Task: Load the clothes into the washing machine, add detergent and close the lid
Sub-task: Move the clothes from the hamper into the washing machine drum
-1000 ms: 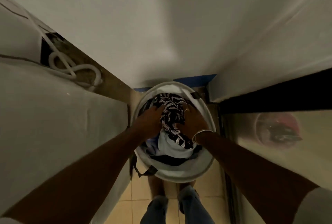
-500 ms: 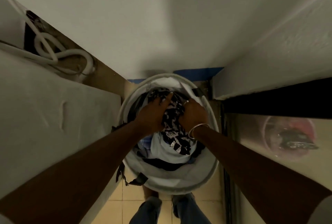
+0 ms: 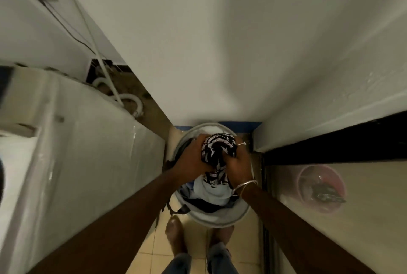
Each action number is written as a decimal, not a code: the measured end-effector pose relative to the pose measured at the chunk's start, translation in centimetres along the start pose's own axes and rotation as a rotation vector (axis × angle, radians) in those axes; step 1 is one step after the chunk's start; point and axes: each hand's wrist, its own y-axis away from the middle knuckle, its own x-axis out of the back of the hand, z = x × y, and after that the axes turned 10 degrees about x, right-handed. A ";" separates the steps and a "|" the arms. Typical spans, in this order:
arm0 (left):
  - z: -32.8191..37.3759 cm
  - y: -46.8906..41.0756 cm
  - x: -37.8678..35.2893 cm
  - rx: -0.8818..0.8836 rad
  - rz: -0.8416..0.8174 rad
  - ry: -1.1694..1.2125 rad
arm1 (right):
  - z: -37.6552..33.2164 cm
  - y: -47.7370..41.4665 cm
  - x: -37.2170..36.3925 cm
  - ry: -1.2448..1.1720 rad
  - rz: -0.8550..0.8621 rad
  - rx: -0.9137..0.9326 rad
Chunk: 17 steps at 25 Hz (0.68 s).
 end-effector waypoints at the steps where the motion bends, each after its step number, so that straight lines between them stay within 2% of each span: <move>1: 1.4 1.6 0.8 0.006 0.014 0.048 | -1.6 0.8 -0.4 0.016 0.015 0.042; 5: 5.9 9.0 4.4 -0.031 0.151 0.259 | -8.3 4.1 -3.2 0.096 0.080 0.293; 9: 8.4 17.3 9.4 -0.013 0.335 0.440 | -13.5 9.6 -9.4 0.114 0.062 0.404; 14: 7.7 29.5 18.2 -0.092 0.669 0.633 | -18.2 17.9 -21.0 0.025 -0.035 0.502; 17: 5.5 35.5 24.4 -0.198 0.901 0.672 | -21.1 21.6 -29.2 -0.029 -0.203 0.506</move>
